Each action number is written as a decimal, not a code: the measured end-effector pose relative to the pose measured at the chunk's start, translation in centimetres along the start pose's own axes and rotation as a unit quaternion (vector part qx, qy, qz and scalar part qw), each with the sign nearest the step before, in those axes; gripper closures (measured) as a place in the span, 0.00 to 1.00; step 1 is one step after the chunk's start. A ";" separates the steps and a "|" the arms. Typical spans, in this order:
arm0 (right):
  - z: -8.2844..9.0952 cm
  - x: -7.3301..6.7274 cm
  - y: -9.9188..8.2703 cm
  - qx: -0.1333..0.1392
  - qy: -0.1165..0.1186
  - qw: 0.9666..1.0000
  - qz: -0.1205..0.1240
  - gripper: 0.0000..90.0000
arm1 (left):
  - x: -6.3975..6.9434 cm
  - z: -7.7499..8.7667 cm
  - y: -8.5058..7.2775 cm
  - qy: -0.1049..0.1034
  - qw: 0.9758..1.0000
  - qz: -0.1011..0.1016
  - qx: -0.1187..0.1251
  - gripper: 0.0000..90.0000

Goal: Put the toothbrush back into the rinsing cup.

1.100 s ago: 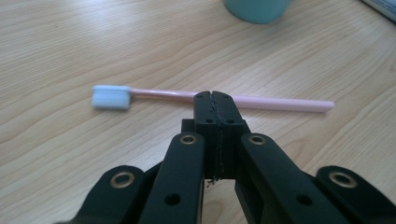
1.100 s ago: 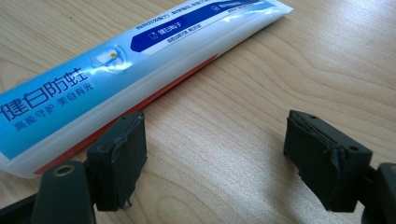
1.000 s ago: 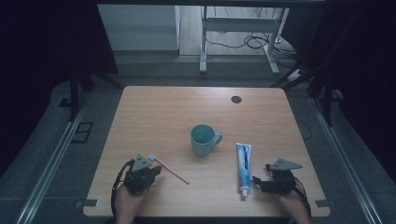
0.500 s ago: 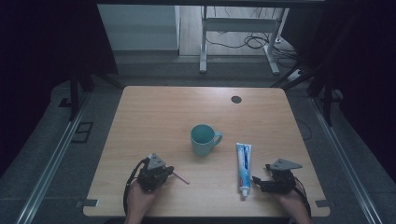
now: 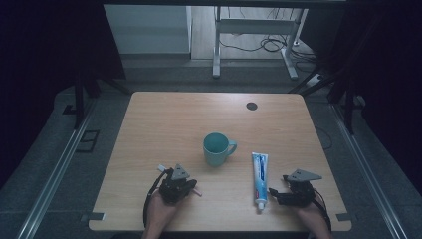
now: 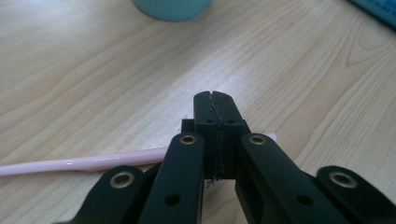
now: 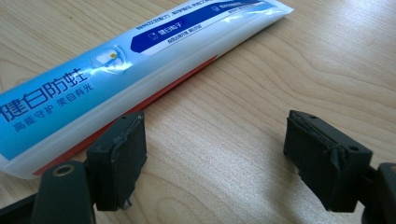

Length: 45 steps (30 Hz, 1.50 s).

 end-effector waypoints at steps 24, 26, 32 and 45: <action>0.0 0.0 0.0 0.000 0.000 1.000 0.000 0.23 | -0.3 1.9 -1.8 0.026 0.999 0.001 -0.035 0.98; 0.0 0.0 0.0 0.000 0.000 1.000 0.000 0.23 | -0.4 2.2 -2.0 0.028 0.999 0.003 -0.037 0.98; 0.0 0.0 0.0 0.000 -0.001 1.000 0.000 0.23 | -1.1 3.3 -2.9 0.041 0.998 0.012 -0.040 0.97; 0.0 0.0 0.0 0.000 0.000 1.000 0.000 0.23 | -2.9 5.9 -4.4 0.069 0.996 0.029 -0.046 0.97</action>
Point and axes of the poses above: each handheld gripper's, and its own axes: z roughly backward along the jaws, y roughly out of its top, x roughly to its right, the point moved 5 cm from there along -z, roughly forward along the jaws, and after that the axes turned 9 degrees about x, right-handed, at the moved point
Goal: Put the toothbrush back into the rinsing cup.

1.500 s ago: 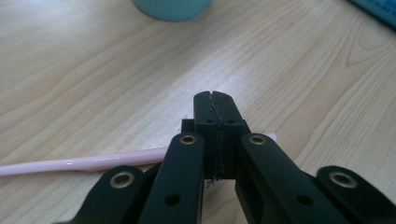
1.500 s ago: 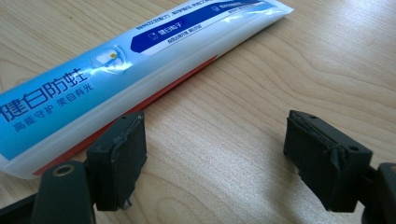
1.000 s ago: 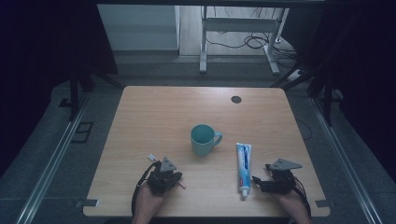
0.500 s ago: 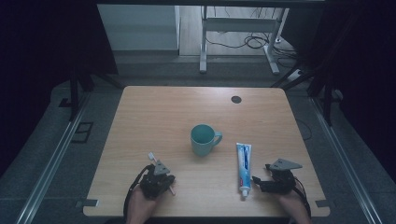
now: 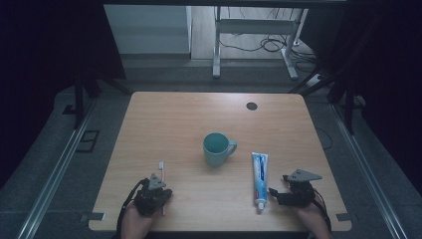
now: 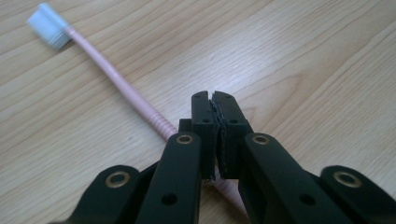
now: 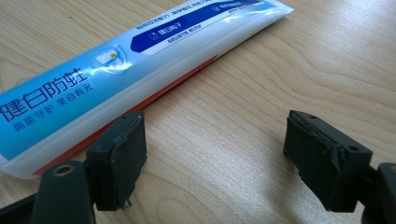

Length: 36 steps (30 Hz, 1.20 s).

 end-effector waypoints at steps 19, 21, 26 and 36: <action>0.0 0.0 0.0 0.000 0.000 1.000 0.000 0.23 | -2.2 1.3 0.3 0.026 1.000 0.009 -0.010 0.93; 0.0 0.0 0.0 0.000 0.000 1.000 0.000 0.23 | -2.7 1.5 0.9 0.033 0.999 0.012 -0.023 0.89; 0.0 0.0 0.0 0.000 0.000 1.000 0.000 0.23 | -3.5 1.3 1.3 0.039 0.997 0.019 -0.059 0.80; 0.0 0.0 0.0 -0.001 0.000 1.000 -0.001 0.23 | -4.0 1.1 1.6 0.039 0.991 0.031 -0.123 0.75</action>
Point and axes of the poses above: each handheld gripper's, and its own axes: z roughly backward along the jaws, y roughly out of its top, x roughly to its right, the point moved 5 cm from there along -z, roughly forward along the jaws, and after that the axes turned 9 degrees about x, right-handed, at the moved point
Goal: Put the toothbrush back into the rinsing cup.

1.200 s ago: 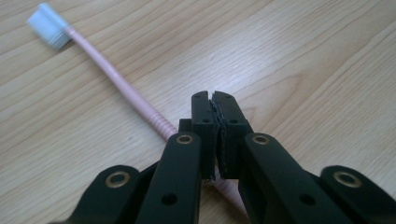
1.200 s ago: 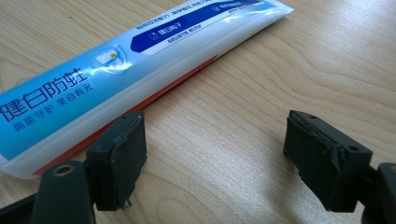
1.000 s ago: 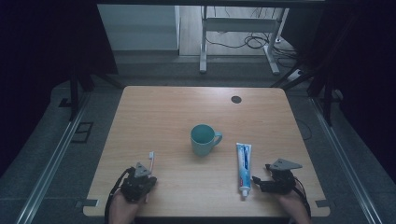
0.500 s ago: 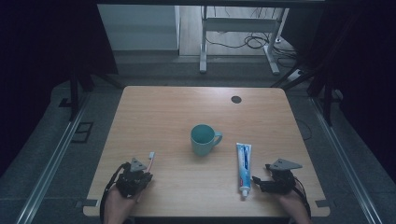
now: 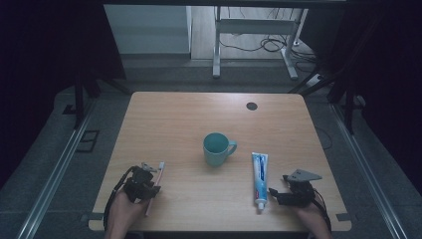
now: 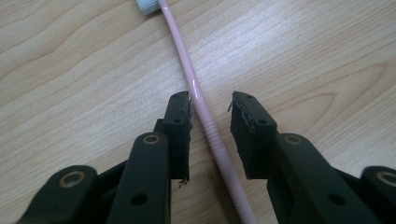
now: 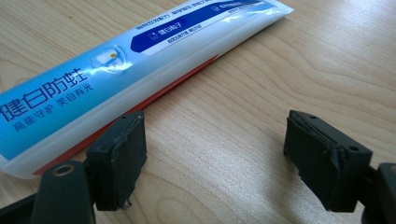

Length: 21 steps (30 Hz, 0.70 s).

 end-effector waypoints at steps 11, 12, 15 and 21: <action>0.0 0.0 0.0 0.000 0.000 1.000 0.000 0.23 | -0.4 -0.6 0.4 0.001 0.998 0.002 -0.069 0.78; 0.0 0.0 0.0 0.000 0.000 1.000 0.001 0.23 | -0.4 -0.6 0.5 0.003 0.997 0.002 -0.073 0.80; 0.0 0.0 0.0 0.000 0.000 1.000 0.001 0.23 | -0.5 -0.8 0.8 0.002 0.996 0.002 -0.087 0.86; 0.0 0.0 0.0 0.000 0.000 1.000 0.000 0.23 | -0.5 -0.9 1.2 -0.002 0.993 -0.012 -0.113 0.92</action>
Point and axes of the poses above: each handheld gripper's, and its own axes: z roughly backward along the jaws, y roughly out of its top, x roughly to its right, the point moved 5 cm from there along -z, roughly forward along the jaws, and after that the axes turned 9 degrees about x, right-handed, at the moved point
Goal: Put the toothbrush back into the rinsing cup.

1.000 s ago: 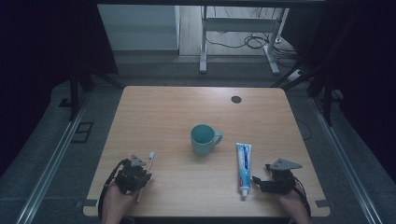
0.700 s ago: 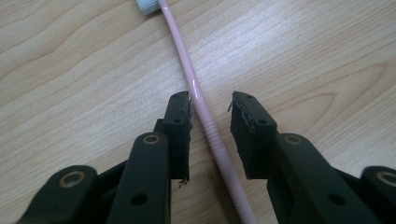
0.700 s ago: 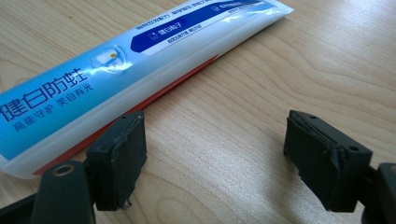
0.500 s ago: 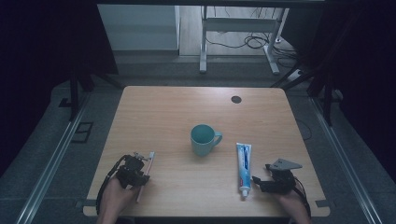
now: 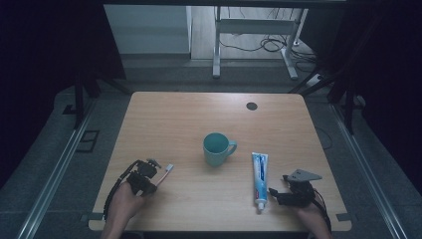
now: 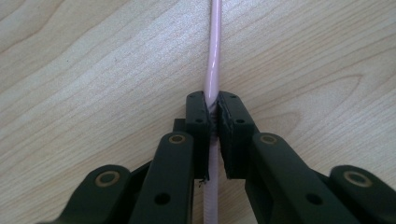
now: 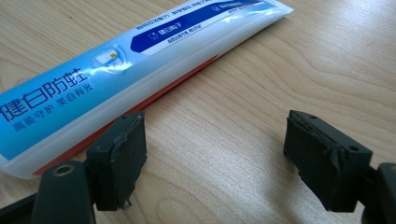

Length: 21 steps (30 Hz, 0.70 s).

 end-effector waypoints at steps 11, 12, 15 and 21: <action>0.0 0.0 0.0 0.000 0.000 1.000 0.001 0.23 | 0.2 -0.2 0.7 0.007 1.000 -0.015 -0.024 0.93; 0.0 0.0 0.0 0.000 0.000 1.000 0.001 0.23 | 0.2 -0.2 0.8 0.012 0.999 -0.022 -0.025 0.93; 0.0 0.0 0.0 0.000 0.000 1.000 0.001 0.23 | 0.2 -0.2 0.8 0.014 0.999 -0.027 -0.024 0.94; 0.0 0.0 0.0 0.000 0.000 1.000 0.001 0.23 | 0.0 0.1 1.0 -0.003 1.000 -0.029 -0.005 0.94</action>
Point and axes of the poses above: each handheld gripper's, and its own axes: z roughly backward along the jaws, y roughly out of its top, x roughly to its right, the point moved 5 cm from there along -z, roughly forward along the jaws, and after that the axes turned 9 degrees about x, right-handed, at the moved point
